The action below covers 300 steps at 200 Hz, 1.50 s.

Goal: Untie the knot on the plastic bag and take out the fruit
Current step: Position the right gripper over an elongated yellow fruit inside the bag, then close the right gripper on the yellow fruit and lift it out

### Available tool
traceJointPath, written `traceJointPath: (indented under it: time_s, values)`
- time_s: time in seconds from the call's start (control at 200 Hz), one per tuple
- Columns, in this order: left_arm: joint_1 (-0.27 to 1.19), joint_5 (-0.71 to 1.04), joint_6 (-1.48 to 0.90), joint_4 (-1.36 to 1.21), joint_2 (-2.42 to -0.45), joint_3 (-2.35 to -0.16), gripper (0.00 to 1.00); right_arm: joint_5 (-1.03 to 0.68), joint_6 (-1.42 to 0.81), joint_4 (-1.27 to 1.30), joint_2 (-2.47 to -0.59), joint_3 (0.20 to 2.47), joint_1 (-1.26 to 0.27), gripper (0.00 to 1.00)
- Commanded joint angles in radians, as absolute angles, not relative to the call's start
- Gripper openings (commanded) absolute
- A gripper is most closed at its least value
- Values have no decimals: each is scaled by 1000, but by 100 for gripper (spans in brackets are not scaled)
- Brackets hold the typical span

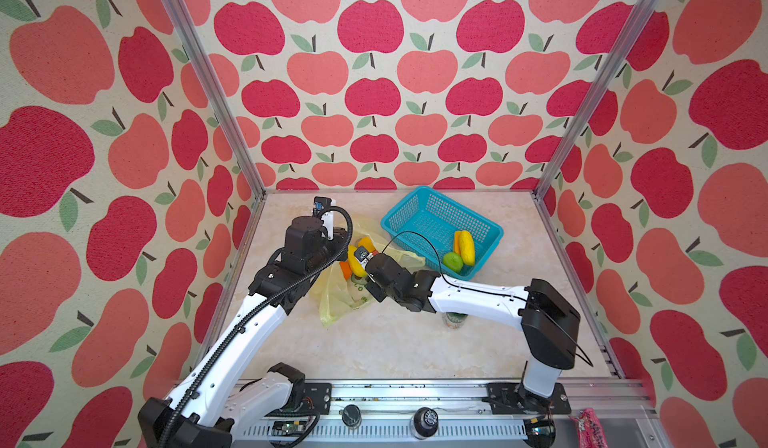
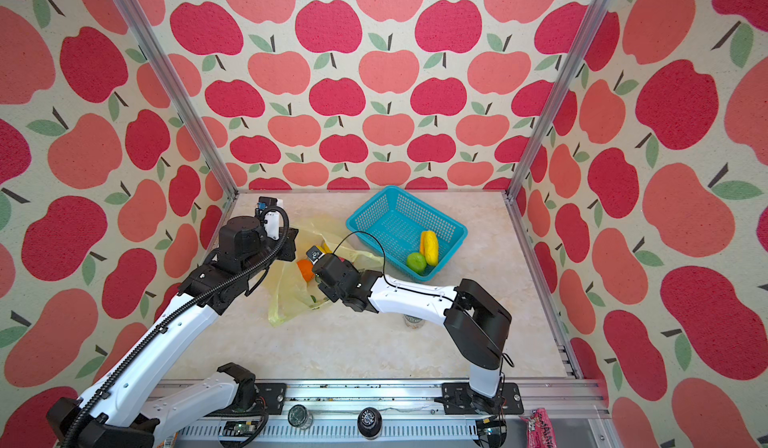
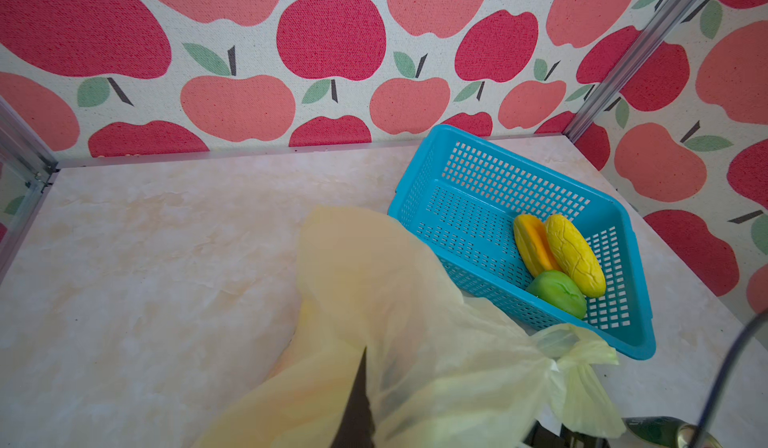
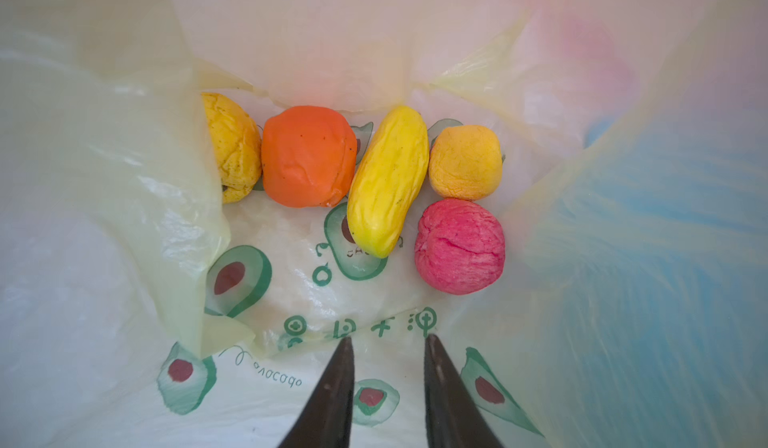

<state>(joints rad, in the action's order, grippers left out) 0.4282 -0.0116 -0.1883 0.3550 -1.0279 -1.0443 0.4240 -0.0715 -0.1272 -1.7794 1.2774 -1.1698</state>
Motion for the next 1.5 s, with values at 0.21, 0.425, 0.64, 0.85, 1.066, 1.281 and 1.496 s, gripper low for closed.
traceJointPath:
  time_s: [0.21, 0.425, 0.64, 0.85, 1.066, 1.281, 1.496]
  values:
    - [433, -20, -179, 349, -1025, -1069, 0, 420, -75, -182, -2003, 1499, -1150, 42]
    - [434, -5, -184, 357, -1029, -1075, 0, 427, -116, -285, -2189, 1698, -1107, 47]
    - [434, -5, -185, 357, -1004, -1068, 0, 404, -145, -398, -2349, 1863, -1082, 60]
    - [436, 0, -182, 357, -1011, -1067, 0, 320, -171, -491, -2475, 1984, -1075, 67]
    - [436, 0, -180, 355, -1019, -1071, 0, 315, -160, -488, -2456, 1974, -1074, 39]
    - [436, -10, -175, 352, -1017, -1066, 0, 340, -116, -403, -2324, 1847, -1079, 33]
    - [436, -23, -169, 350, -1017, -1064, 0, 382, -55, -235, -2043, 1564, -1109, 28]
